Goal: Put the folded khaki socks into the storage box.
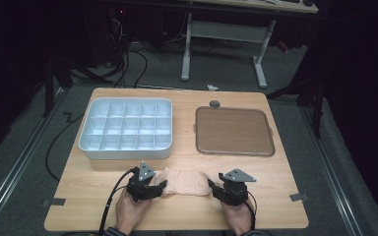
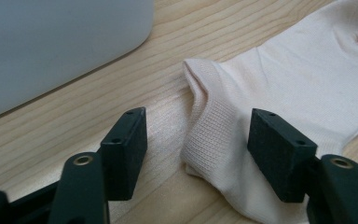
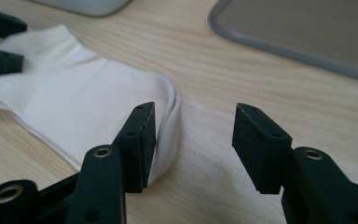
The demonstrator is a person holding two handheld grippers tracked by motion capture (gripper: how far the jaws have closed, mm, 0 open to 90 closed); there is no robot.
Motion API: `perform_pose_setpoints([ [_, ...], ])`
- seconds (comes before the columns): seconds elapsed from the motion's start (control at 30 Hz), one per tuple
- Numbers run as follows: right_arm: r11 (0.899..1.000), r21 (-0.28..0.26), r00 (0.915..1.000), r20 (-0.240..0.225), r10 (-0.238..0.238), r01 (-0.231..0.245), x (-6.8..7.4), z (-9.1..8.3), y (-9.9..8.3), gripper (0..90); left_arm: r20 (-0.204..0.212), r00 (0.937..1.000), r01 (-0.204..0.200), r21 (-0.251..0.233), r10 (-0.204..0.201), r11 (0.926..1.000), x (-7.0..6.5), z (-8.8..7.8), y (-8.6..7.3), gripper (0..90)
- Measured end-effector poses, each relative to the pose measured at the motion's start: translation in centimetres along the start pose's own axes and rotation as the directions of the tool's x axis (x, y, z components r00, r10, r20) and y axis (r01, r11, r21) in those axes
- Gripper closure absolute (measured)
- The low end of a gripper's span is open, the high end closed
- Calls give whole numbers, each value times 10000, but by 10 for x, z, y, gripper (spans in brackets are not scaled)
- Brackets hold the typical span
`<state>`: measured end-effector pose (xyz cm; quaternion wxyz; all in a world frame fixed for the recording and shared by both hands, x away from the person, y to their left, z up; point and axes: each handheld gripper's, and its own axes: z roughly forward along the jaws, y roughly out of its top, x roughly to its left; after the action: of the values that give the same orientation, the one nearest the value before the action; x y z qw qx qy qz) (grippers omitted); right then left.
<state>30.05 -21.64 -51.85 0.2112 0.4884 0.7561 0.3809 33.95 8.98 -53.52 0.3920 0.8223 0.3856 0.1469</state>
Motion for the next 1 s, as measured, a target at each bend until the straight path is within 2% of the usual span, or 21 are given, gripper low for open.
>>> perform_pose_setpoints([
  [0.1, 9993, -382, 9998, -181, -32, 25, 3, -10, 6, 504, -21, 10000, -1, -12, 1, 10000, 0, 0, 0, 378],
  [0.2, 9991, -401, 9991, -394, -181, 166, 9, -13, 9, 538, -85, 9999, 57, 5, -57, 10000, 0, 0, 0, 364],
  [0.27, 9992, -353, 9975, -671, -223, 199, 15, -10, 10, 561, -80, 9999, 80, 4, -80, 10000, 0, 0, 0, 359],
  [0.4, 9993, -307, 9930, -1157, -257, 223, 26, -3, 11, 662, -79, 9999, 97, 15, -97, 10000, 0, 0, 0, 347],
  [0.57, 9974, -157, 9833, -1667, -725, 709, 47, 8, 17, 751, -73, 9998, 196, 52, -195, 9998, 0, -1, -1, 301],
  [0.8, 9951, 162, 9794, -1792, -931, 975, 69, 26, 18, 855, 151, 9987, 496, 0, -495, 9988, 5, -4, -2, 345],
  [0.93, 9935, 296, 9796, -1720, -1035, 1102, 74, 33, 16, 886, 207, 9987, 478, -68, -476, 9988, 4, -6, -3, 388],
  [1.0, 9943, 328, 9815, -1664, -947, 1015, 73, 35, 15, 890, 230, 9984, 527, -62, -526, 9986, 4, -6, -3, 418],
])
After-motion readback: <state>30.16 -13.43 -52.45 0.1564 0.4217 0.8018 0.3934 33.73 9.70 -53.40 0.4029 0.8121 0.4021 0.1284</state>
